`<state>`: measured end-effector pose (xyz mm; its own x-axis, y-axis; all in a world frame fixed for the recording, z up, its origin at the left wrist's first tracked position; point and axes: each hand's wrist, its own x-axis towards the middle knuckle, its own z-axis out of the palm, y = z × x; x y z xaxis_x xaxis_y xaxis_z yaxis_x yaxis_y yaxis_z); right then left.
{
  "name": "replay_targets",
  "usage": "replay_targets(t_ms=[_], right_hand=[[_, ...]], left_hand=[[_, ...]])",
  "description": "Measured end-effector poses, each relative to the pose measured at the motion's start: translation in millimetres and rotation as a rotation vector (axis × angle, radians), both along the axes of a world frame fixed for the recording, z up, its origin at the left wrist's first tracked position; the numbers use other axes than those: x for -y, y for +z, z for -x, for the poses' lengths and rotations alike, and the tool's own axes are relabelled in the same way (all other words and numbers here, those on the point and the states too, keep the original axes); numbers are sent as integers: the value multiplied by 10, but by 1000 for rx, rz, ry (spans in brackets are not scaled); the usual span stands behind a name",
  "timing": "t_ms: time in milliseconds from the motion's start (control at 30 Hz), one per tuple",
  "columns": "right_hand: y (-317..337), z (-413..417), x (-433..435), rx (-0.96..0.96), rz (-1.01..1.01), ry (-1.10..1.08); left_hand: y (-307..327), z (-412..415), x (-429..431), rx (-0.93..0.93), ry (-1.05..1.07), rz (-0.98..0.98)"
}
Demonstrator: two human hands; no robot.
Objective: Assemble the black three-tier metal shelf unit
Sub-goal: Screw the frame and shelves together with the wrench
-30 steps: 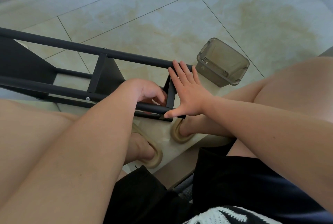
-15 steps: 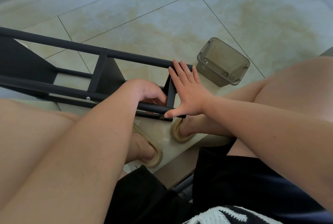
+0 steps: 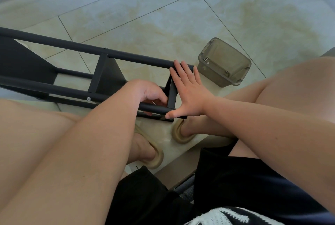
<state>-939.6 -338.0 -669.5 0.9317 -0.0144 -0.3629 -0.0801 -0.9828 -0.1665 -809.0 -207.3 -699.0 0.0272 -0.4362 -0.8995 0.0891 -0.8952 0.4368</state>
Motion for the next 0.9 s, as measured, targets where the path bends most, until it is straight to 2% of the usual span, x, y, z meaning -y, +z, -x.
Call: replay_targets(t_ms=[467, 733, 900], right_hand=[[4, -2, -1, -4, -4, -2], [8, -5, 4, -3, -10, -6], [7, -3, 1, -7, -12, -4]], left_hand=[[-21, -15, -11, -13, -2, 88], [-19, -12, 1, 17, 11, 20], [-14, -8, -1, 32, -10, 52]])
